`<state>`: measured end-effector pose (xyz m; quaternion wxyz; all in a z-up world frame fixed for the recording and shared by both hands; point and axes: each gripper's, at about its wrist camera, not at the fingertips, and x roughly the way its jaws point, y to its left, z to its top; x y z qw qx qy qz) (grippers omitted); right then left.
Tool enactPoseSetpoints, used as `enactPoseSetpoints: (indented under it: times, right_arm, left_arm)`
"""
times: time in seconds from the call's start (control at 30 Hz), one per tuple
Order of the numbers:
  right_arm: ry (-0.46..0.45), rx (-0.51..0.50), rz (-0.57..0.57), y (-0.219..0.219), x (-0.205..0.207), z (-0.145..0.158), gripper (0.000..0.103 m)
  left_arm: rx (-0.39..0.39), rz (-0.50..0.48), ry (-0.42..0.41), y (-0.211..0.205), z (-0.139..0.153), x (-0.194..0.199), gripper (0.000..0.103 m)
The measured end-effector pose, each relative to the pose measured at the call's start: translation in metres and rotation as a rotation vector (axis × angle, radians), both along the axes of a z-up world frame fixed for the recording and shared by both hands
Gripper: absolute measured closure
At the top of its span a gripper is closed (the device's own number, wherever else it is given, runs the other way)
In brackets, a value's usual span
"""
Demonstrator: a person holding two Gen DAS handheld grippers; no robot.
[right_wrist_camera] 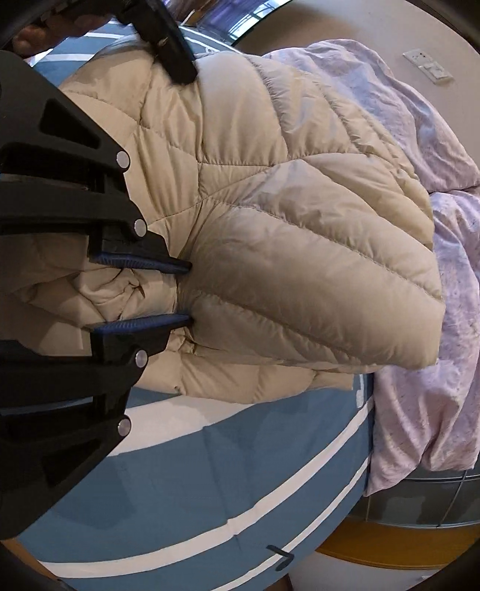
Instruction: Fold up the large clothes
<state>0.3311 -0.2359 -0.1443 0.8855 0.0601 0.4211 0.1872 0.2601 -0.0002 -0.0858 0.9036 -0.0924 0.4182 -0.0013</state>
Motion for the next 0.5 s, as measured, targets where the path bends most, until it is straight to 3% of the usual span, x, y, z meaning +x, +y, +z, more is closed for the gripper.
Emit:
enactPoseSetpoints:
  times: [0.33, 0.5]
  right_arm:
    - [0.008, 0.032, 0.009, -0.003, 0.003, -0.004, 0.08]
    - [0.001, 0.04, 0.01, -0.004, 0.001, -0.006, 0.08]
  left_arm:
    - [0.013, 0.012, -0.025, 0.001, 0.016, 0.009, 0.025]
    - [0.115, 0.02, -0.072, -0.004, 0.038, 0.022, 0.025]
